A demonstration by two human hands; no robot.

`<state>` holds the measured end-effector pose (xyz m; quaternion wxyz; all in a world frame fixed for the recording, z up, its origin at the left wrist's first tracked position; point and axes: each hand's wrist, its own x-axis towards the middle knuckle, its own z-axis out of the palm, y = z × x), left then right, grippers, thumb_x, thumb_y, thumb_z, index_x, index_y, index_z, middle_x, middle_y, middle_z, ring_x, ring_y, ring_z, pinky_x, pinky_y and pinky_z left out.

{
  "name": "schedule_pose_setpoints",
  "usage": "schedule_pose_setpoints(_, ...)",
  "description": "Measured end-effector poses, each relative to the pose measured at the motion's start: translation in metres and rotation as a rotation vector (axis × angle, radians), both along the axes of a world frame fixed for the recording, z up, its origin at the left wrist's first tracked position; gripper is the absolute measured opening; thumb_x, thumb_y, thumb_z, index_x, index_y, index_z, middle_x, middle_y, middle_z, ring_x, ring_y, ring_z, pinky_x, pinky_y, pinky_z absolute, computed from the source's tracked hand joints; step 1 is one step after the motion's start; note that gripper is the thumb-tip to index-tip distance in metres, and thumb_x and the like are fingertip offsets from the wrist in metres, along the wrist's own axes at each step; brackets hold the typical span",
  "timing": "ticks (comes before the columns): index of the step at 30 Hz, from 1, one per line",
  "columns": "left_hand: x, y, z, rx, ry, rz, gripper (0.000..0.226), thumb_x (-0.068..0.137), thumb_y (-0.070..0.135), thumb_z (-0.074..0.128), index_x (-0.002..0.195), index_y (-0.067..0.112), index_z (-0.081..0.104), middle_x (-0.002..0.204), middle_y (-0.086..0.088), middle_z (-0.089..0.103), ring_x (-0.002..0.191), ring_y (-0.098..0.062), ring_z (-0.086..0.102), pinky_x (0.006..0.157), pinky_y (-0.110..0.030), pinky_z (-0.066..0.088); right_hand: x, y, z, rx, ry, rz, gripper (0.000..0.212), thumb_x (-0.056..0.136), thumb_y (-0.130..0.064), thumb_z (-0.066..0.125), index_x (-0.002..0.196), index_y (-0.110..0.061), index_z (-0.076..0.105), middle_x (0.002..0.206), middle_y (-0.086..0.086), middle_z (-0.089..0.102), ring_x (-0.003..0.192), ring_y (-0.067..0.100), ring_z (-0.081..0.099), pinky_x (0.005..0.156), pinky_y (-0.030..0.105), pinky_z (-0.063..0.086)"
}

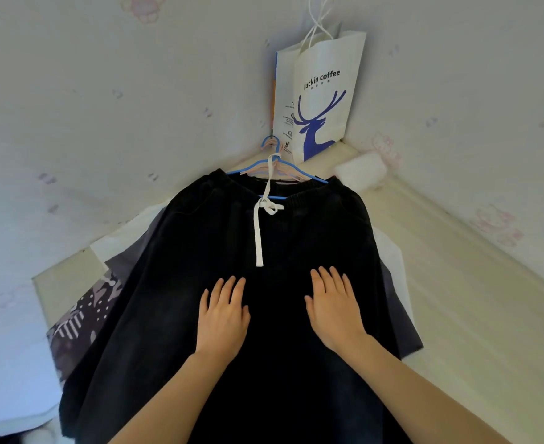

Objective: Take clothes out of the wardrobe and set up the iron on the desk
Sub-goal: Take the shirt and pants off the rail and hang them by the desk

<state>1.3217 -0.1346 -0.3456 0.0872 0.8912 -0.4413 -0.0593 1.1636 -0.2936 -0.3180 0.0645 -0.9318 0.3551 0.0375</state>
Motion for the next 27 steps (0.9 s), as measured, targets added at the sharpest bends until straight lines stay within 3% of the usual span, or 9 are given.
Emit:
schedule_pose_setpoints(11, -0.091, 0.089, 0.005, 0.017, 0.138, -0.001, 0.048, 0.093, 0.028, 0.054, 0.14, 0.016, 0.047, 0.146, -0.003, 0.046, 0.139, -0.022, 0.036, 0.113, -0.041, 0.027, -0.072, 0.099, 0.022, 0.214, 0.032, 0.021, 0.057, 0.101, -0.036, 0.032, 0.15, -0.011, 0.019, 0.158, 0.007, 0.022, 0.147, 0.026, 0.011, 0.119, 0.039, 0.014)
schedule_pose_setpoints(22, -0.117, 0.159, 0.034, -0.095, 0.276, -0.133, 0.043, 0.096, 0.024, 0.046, 0.139, 0.019, 0.045, 0.137, 0.004, 0.052, 0.129, -0.014, 0.044, 0.109, -0.031, 0.035, -0.109, 0.207, 0.027, 0.267, -0.004, -0.213, 0.053, 0.1, -0.031, 0.039, 0.148, -0.012, 0.026, 0.154, 0.004, 0.03, 0.145, 0.025, 0.019, 0.116, 0.036, 0.025)
schedule_pose_setpoints(27, -0.128, 0.193, 0.045, -0.11, 0.249, -0.313, 0.039, 0.094, 0.022, 0.052, 0.133, 0.016, 0.053, 0.125, 0.004, 0.061, 0.119, -0.016, 0.053, 0.095, -0.031, 0.047, -0.122, 0.268, 0.032, 0.273, 0.002, -0.322, 0.055, 0.099, -0.033, 0.041, 0.148, -0.011, 0.026, 0.15, 0.005, 0.037, 0.143, 0.025, 0.024, 0.115, 0.035, 0.027)
